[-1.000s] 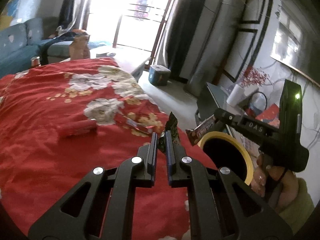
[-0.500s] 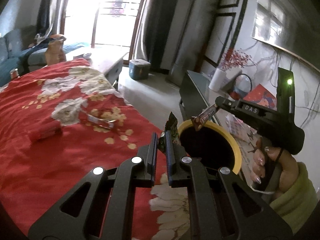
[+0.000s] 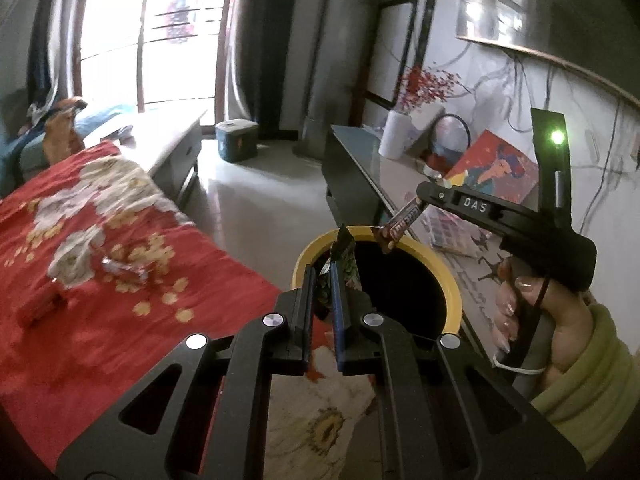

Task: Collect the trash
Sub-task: 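Open both tools to drop the snack bag and chocolate wrapper into the bin, then move both tools back over the bedspread toward the red tube and red wrapper, then grasp the red snack tube with the left tool while the right tool grasps the red-white wrapper, then lift the red tube and red-white wrapper and carry them over the bin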

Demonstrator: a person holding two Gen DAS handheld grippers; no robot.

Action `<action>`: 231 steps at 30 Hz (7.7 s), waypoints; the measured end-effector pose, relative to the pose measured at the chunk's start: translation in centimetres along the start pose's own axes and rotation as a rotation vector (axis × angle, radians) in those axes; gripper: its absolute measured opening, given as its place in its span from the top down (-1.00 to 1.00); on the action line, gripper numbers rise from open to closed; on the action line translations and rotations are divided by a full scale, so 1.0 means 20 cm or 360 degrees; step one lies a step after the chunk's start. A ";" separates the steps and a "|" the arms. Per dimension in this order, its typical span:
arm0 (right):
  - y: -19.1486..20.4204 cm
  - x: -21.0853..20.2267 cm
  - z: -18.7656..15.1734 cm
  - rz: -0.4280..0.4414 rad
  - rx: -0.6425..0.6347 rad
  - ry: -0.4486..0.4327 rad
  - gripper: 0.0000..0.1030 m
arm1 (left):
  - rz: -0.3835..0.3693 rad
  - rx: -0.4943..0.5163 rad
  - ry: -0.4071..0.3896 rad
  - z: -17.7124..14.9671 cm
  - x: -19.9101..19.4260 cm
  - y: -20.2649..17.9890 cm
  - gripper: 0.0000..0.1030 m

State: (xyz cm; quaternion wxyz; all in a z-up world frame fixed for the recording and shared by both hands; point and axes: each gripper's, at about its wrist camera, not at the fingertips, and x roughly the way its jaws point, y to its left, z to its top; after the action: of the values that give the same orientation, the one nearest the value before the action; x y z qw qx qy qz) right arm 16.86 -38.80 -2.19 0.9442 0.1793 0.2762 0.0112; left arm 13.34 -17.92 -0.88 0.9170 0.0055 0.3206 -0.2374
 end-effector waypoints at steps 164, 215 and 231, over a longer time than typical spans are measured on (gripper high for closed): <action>1.20 0.51 -0.58 0.0588 -0.0733 0.0695 0.65 | 0.0428 -0.1548 -0.0135 -0.34 -0.13 1.56 0.34; 0.50 0.06 -0.12 0.0323 -0.0309 0.0257 0.65 | 0.0083 -0.0643 -0.0098 0.02 -0.11 0.55 0.41; 0.21 0.00 -0.08 0.0205 -0.0197 0.0214 0.65 | -0.0027 -0.0408 -0.0010 0.05 0.01 0.23 0.41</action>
State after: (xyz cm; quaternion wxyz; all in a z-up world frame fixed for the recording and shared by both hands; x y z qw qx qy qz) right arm 16.31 -34.41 -1.90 0.9301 0.1369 0.3255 0.1008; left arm 16.02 -14.15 -0.91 0.9091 -0.1153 0.3455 -0.2021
